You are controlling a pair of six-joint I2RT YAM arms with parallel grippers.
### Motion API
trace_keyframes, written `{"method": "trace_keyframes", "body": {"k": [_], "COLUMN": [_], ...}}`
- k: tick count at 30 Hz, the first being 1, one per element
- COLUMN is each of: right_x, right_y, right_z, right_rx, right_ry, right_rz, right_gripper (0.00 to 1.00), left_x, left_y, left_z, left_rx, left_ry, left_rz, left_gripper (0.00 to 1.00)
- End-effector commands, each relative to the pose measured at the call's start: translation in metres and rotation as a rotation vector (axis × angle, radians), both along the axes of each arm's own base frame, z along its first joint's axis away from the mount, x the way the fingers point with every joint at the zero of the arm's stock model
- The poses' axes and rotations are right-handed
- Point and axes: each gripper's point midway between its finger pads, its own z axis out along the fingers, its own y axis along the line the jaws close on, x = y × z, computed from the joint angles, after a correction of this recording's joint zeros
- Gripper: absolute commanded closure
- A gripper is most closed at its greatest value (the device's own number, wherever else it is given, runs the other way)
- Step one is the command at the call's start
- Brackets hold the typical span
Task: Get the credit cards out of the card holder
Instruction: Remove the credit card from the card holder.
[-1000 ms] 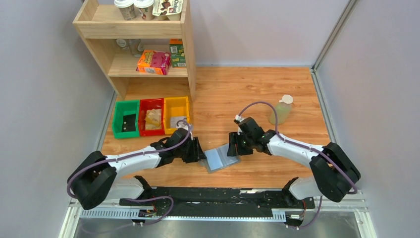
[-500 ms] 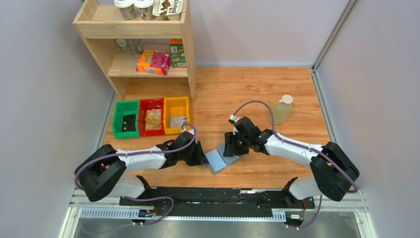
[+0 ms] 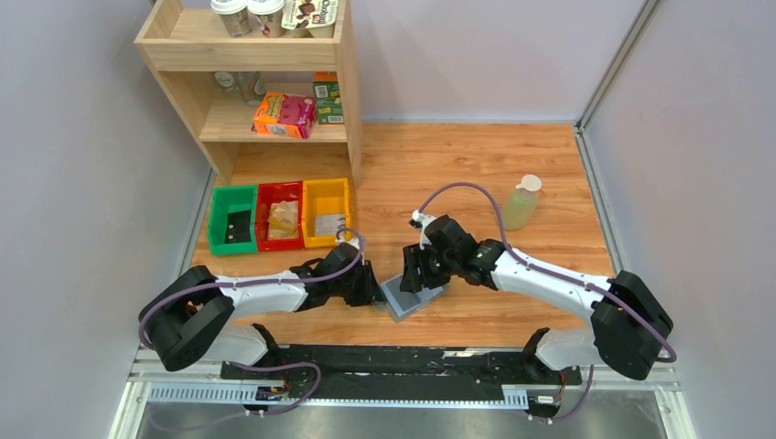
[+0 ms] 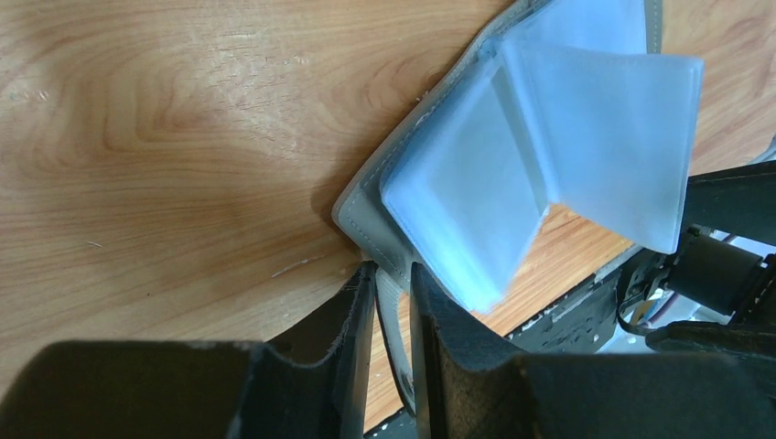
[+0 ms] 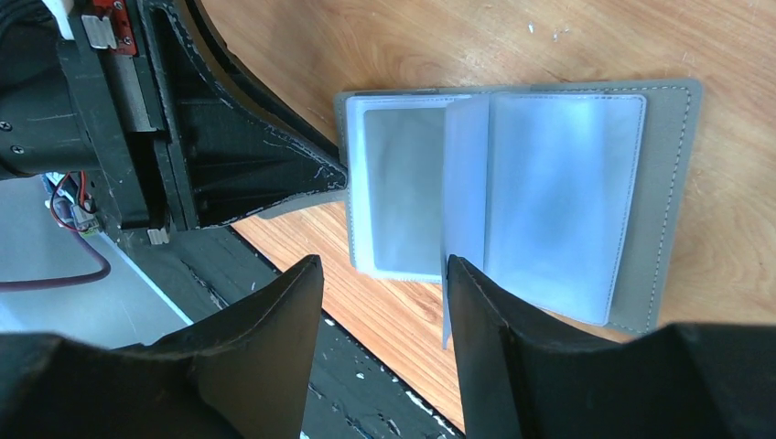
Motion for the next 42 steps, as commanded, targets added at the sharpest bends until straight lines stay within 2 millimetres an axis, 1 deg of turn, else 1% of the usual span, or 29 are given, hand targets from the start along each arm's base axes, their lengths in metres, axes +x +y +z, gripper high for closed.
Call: {"method": "trace_keyframes", "body": {"k": [1, 3, 5, 7, 9, 10, 12, 14, 15, 16, 17, 18, 19, 20, 21, 22, 25, 26, 29, 31, 32, 35, 36, 37, 38, 39, 40, 41, 42], "right_x": [-0.003, 0.0, 0.007, 0.014, 0.027, 0.034, 0.043, 0.048, 0.049, 0.05, 0.05, 0.05, 0.05, 0.049, 0.047, 0.044, 0.034, 0.027, 0.018, 0.015, 0.014, 0.011, 0.01, 0.009, 0.012, 0.011, 0.01, 0.009, 0.008], "right_y": [0.01, 0.008, 0.0, -0.012, -0.031, -0.042, -0.062, -0.074, -0.075, -0.074, -0.072, -0.069, -0.065, -0.059, -0.052, -0.044, -0.021, -0.012, 0.003, 0.009, 0.01, 0.016, 0.017, 0.019, 0.018, 0.019, 0.02, 0.021, 0.022], "right_z": [0.008, 0.006, 0.003, -0.003, -0.009, -0.012, -0.016, -0.014, -0.011, -0.007, -0.002, 0.003, 0.009, 0.014, 0.019, 0.024, 0.033, 0.033, 0.028, 0.021, 0.014, -0.002, -0.007, -0.011, -0.016, -0.02, -0.024, -0.028, -0.031], "right_rx": [0.023, 0.008, -0.029, -0.091, -0.177, -0.228, -0.318, -0.365, -0.363, -0.354, -0.334, -0.308, -0.274, -0.234, -0.193, -0.146, -0.035, 0.002, 0.041, 0.016, -0.008, -0.072, -0.097, -0.119, -0.155, -0.177, -0.195, -0.212, -0.228], "right_ry": [0.001, -0.013, -0.04, -0.065, -0.118, -0.147, -0.183, -0.206, -0.214, -0.222, -0.231, -0.239, -0.25, -0.258, -0.261, -0.261, -0.248, -0.226, -0.187, -0.186, -0.185, -0.177, -0.177, -0.18, -0.196, -0.194, -0.194, -0.193, -0.19], "right_rz": [0.027, 0.008, -0.033, -0.079, -0.159, -0.205, -0.279, -0.325, -0.334, -0.331, -0.328, -0.324, -0.309, -0.286, -0.26, -0.224, -0.12, -0.074, -0.001, 0.021, 0.028, 0.044, 0.048, 0.053, 0.037, 0.04, 0.043, 0.046, 0.051], "right_gripper": [0.44, 0.45, 0.45, 0.47, 0.47, 0.46, 0.4, 0.35, 0.32, 0.29, 0.28, 0.26, 0.26, 0.27, 0.28, 0.3, 0.38, 0.4, 0.44, 0.44, 0.44, 0.39, 0.37, 0.35, 0.33, 0.32, 0.31, 0.3, 0.3], "left_x": [0.005, 0.005, 0.005, 0.005, 0.004, 0.005, 0.004, 0.003, 0.001, 0.003, 0.0, 0.003, 0.002, 0.004, 0.004, 0.006, 0.008, 0.009, 0.013, 0.015, 0.017, 0.017, 0.018, 0.015, 0.018, 0.014, 0.014, 0.011, 0.009], "left_y": [-0.008, -0.008, -0.007, -0.005, -0.004, -0.003, 0.0, 0.003, 0.005, 0.006, 0.011, 0.012, 0.016, 0.015, 0.019, 0.017, 0.014, 0.011, 0.004, 0.002, 0.002, 0.003, 0.0, 0.001, -0.002, -0.001, -0.003, 0.0, -0.001], "left_z": [0.007, 0.007, 0.008, 0.008, 0.008, 0.009, 0.008, 0.008, 0.011, 0.015, 0.013, 0.019, 0.018, 0.027, 0.027, 0.036, 0.05, 0.056, 0.064, 0.062, 0.059, 0.044, 0.039, 0.033, 0.03, 0.02, 0.02, 0.011, 0.009], "left_rx": [-0.038, -0.037, -0.037, -0.033, -0.031, -0.028, -0.019, -0.008, -0.005, -0.009, 0.014, 0.009, 0.029, 0.017, 0.034, 0.019, -0.002, -0.023, -0.068, -0.066, -0.059, -0.03, -0.035, -0.031, -0.043, -0.03, -0.046, -0.037, -0.049], "left_ry": [-0.026, -0.027, -0.026, -0.029, -0.031, -0.034, -0.034, -0.035, -0.041, -0.053, -0.048, -0.068, -0.067, -0.087, -0.094, -0.113, -0.135, -0.15, -0.162, -0.159, -0.154, -0.122, -0.112, -0.098, -0.093, -0.073, -0.07, -0.048, -0.047], "left_rz": [0.006, 0.008, 0.011, 0.015, 0.018, 0.021, 0.023, 0.028, 0.022, 0.026, 0.025, 0.033, 0.032, 0.037, 0.034, 0.032, 0.028, 0.026, 0.032, 0.04, 0.047, 0.062, 0.067, 0.064, 0.073, 0.07, 0.076, 0.082, 0.077], "left_gripper": [0.72, 0.72, 0.72, 0.72, 0.72, 0.72, 0.71, 0.7, 0.69, 0.68, 0.68, 0.66, 0.65, 0.64, 0.63, 0.63, 0.62, 0.62, 0.64, 0.65, 0.65, 0.66, 0.66, 0.66, 0.66, 0.66, 0.66, 0.66, 0.66]}}
